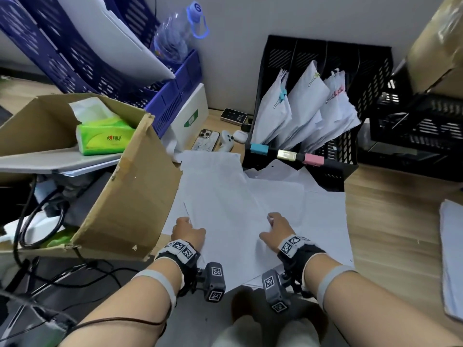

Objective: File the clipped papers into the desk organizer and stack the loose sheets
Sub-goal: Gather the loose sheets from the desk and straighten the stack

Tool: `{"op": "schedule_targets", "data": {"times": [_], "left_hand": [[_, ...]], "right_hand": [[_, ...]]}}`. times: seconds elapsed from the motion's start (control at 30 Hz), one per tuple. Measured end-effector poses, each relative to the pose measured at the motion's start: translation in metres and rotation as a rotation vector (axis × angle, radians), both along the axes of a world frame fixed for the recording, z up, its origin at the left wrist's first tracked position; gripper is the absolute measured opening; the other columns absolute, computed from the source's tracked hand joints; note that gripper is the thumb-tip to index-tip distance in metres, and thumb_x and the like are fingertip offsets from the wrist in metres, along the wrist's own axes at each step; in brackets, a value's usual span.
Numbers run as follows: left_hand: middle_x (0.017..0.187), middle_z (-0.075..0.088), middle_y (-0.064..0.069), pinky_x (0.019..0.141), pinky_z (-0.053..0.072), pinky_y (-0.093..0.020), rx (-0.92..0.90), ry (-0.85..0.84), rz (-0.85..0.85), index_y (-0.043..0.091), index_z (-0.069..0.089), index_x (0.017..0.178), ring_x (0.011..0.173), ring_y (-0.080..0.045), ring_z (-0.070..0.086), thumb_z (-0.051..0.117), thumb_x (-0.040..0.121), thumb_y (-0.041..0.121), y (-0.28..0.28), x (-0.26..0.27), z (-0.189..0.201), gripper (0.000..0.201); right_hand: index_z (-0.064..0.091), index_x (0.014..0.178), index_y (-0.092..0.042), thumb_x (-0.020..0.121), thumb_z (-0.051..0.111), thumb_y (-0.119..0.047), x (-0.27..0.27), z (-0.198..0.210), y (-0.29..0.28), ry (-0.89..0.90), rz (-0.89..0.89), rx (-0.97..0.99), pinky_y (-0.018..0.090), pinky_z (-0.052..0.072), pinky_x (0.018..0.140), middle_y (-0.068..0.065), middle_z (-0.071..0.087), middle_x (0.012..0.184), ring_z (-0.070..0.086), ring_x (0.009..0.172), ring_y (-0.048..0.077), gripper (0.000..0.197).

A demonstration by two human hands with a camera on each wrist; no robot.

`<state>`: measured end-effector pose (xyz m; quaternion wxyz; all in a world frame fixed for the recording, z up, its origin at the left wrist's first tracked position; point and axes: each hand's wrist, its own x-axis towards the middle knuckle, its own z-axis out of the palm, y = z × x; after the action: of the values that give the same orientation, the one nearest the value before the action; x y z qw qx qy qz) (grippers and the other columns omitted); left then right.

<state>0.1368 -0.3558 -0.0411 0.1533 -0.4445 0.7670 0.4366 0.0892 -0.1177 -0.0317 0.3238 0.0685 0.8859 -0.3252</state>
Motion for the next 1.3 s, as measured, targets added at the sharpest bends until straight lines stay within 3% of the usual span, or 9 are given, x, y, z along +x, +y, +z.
{"op": "schedule_targets", "data": {"times": [0.13,0.23,0.43,0.6,0.83,0.93,1.03,1.2,1.3], "left_hand": [[0.124,0.063,-0.009,0.099,0.045,-0.03,0.119,0.01,-0.013,0.008,0.042,0.137,0.109,-0.025,0.06,0.065,0.085,0.01,-0.004,0.002,-0.004,0.056],[0.096,0.061,-0.001,0.088,0.048,-0.029,0.127,0.02,-0.038,0.013,0.051,0.099,0.093,-0.024,0.059,0.061,0.088,0.006,-0.005,0.003,-0.002,0.017],[0.136,0.059,-0.011,0.101,0.043,-0.032,0.057,0.047,-0.094,0.011,0.054,0.13,0.122,-0.027,0.058,0.066,0.087,0.014,0.008,-0.004,0.003,0.045],[0.134,0.059,-0.01,0.101,0.043,-0.032,0.022,0.09,-0.231,0.012,0.053,0.13,0.12,-0.026,0.058,0.066,0.087,0.016,0.037,-0.02,0.005,0.045],[0.142,0.053,-0.007,0.092,0.039,-0.022,0.058,0.085,-0.366,0.013,0.042,0.142,0.128,-0.024,0.054,0.063,0.09,0.014,0.062,-0.026,0.006,0.056],[0.125,0.059,-0.005,0.085,0.037,-0.02,0.106,0.057,-0.383,0.01,0.045,0.137,0.111,-0.024,0.057,0.061,0.093,0.013,0.063,-0.027,0.011,0.047],[0.12,0.063,-0.005,0.084,0.041,-0.021,0.132,0.072,-0.441,0.005,0.052,0.13,0.097,-0.018,0.055,0.058,0.092,0.008,0.062,-0.025,0.013,0.038],[0.118,0.066,0.001,0.088,0.046,-0.022,0.248,0.131,-0.439,0.017,0.058,0.131,0.106,-0.019,0.062,0.054,0.089,0.001,0.052,-0.017,0.019,0.045],[0.119,0.07,-0.001,0.099,0.053,-0.037,0.274,0.136,-0.459,0.021,0.061,0.125,0.112,-0.025,0.066,0.058,0.083,0.011,0.044,-0.014,0.019,0.043]], "right_hand": [[0.04,0.14,-0.018,0.084,0.063,-0.016,-0.009,0.003,-0.013,0.019,-0.062,-0.133,0.024,0.042,0.08,0.007,0.058,0.133,0.06,0.101,0.025,0.061],[0.065,0.114,-0.016,0.082,0.061,-0.012,-0.01,0.006,-0.016,0.046,-0.067,-0.166,0.026,0.047,0.075,0.01,0.071,0.112,0.066,0.096,0.029,0.032],[0.068,0.103,0.003,0.087,0.064,-0.021,0.012,0.007,0.03,0.059,-0.245,-0.105,0.036,0.052,0.083,0.02,0.071,0.106,0.065,0.099,0.036,0.029],[0.064,0.112,-0.005,0.083,0.063,-0.041,0.026,0.002,0.073,0.028,-0.353,0.272,0.038,0.051,0.091,0.019,0.06,0.12,0.061,0.104,0.037,0.046],[0.037,0.138,-0.009,0.086,0.066,-0.019,0.01,0.002,0.064,-0.066,-0.407,-0.022,0.029,0.043,0.088,0.013,0.054,0.133,0.056,0.112,0.029,0.06],[0.054,0.12,-0.008,0.085,0.063,-0.018,0.005,0.001,0.057,-0.073,-0.355,0.016,0.027,0.043,0.068,0.008,0.061,0.109,0.056,0.088,0.024,0.038],[0.056,0.087,-0.015,0.078,0.063,-0.022,0.006,-0.004,0.052,-0.05,-0.354,0.092,0.03,0.044,0.06,0.01,0.06,0.11,0.056,0.075,0.024,0.013],[0.037,0.134,-0.009,0.083,0.069,-0.024,0.004,-0.001,0.052,-0.114,-0.418,-0.04,0.026,0.038,0.082,0.009,0.052,0.129,0.057,0.107,0.028,0.062],[0.059,0.101,-0.01,0.083,0.065,-0.023,-0.001,0.004,0.052,-0.115,-0.329,-0.028,0.024,0.039,0.063,0.006,0.061,0.099,0.058,0.078,0.019,0.022]]}}
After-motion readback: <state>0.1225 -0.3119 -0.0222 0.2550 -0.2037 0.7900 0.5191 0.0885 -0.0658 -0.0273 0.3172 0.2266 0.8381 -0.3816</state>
